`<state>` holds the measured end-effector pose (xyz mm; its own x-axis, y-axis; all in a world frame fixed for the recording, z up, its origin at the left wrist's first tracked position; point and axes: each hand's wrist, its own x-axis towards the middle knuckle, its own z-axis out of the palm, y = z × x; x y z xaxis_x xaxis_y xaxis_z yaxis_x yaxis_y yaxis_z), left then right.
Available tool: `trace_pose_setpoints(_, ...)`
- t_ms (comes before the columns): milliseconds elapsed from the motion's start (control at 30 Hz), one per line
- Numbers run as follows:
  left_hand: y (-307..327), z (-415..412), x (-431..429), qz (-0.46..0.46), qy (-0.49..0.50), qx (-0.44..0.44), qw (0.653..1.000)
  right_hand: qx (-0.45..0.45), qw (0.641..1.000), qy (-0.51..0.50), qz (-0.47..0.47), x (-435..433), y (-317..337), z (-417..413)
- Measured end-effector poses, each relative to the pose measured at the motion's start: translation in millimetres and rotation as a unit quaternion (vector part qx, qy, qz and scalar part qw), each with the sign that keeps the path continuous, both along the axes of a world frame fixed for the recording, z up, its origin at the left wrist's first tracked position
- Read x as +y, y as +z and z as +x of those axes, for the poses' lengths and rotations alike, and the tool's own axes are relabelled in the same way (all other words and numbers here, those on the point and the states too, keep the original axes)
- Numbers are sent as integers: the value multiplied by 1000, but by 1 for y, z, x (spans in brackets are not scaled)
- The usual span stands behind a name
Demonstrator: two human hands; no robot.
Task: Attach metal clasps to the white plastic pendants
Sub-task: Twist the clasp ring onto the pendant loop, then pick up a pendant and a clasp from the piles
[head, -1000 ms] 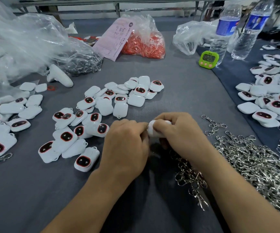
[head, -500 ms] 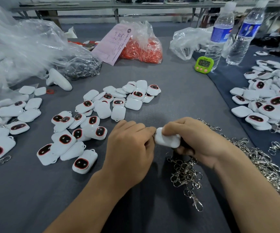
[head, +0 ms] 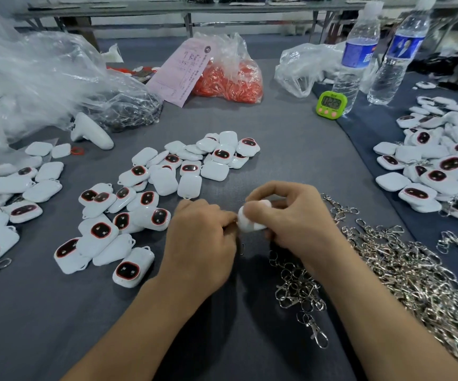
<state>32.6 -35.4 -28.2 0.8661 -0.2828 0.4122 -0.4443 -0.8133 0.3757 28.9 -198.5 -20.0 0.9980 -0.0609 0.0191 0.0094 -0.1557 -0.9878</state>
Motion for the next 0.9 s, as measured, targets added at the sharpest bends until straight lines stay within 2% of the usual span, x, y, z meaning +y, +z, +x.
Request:
trace_pose_setpoints(100,2,0,2,129,20,-49,990,-87,986,31,-136,14,-4,-7)
trace_pose_setpoints(133,3,-2,1,146,32,-48,988,-101,981,29,-164,15,-5,-8)
trace_pose_setpoints(200,-1,-1,-1,100,57,-50,992,-92,979,-6,-181,10,-5,-5)
trace_pose_setpoints(267,0,-1,-1,-35,80,-34,996,-42,985,-81,-145,-3,-5,3)
trace_pose_setpoints(333,1,-2,-1,-131,57,-20,990,-4,981,-194,-13,-20,0,11)
trace_pose_setpoints(367,2,-4,-1,-142,37,-10,989,0,964,-245,106,-30,3,13)
trace_pose_setpoints(433,2,-8,-5,-127,-16,51,991,-1,877,-297,378,-50,9,12)
trace_pose_setpoints(467,0,-9,-6,-120,-46,92,987,-2,838,-304,453,-59,9,11)
trace_pose_setpoints(500,-1,-11,-9,-111,-75,129,983,3,825,-302,478,-64,8,11)
trace_pose_setpoints(533,-3,-12,-11,-98,-101,155,978,7,832,-295,469,-66,6,12)
trace_pose_setpoints(633,-6,-12,-16,-43,-162,179,969,-17,897,-287,336,-56,2,17)
trace_pose_setpoints(700,-7,-10,-15,-49,-176,185,966,-44,946,-301,112,-51,-1,17)
trace_pose_setpoints(767,-8,-10,-14,-68,-166,183,967,-30,950,-287,-117,-47,-6,15)
trace_pose_setpoints(800,-8,-11,-15,-74,-153,174,970,-21,948,-254,-188,-43,-6,13)
trace_pose_setpoints(900,-7,-13,-16,-83,-94,133,983,-12,944,-103,-314,-23,-13,14)
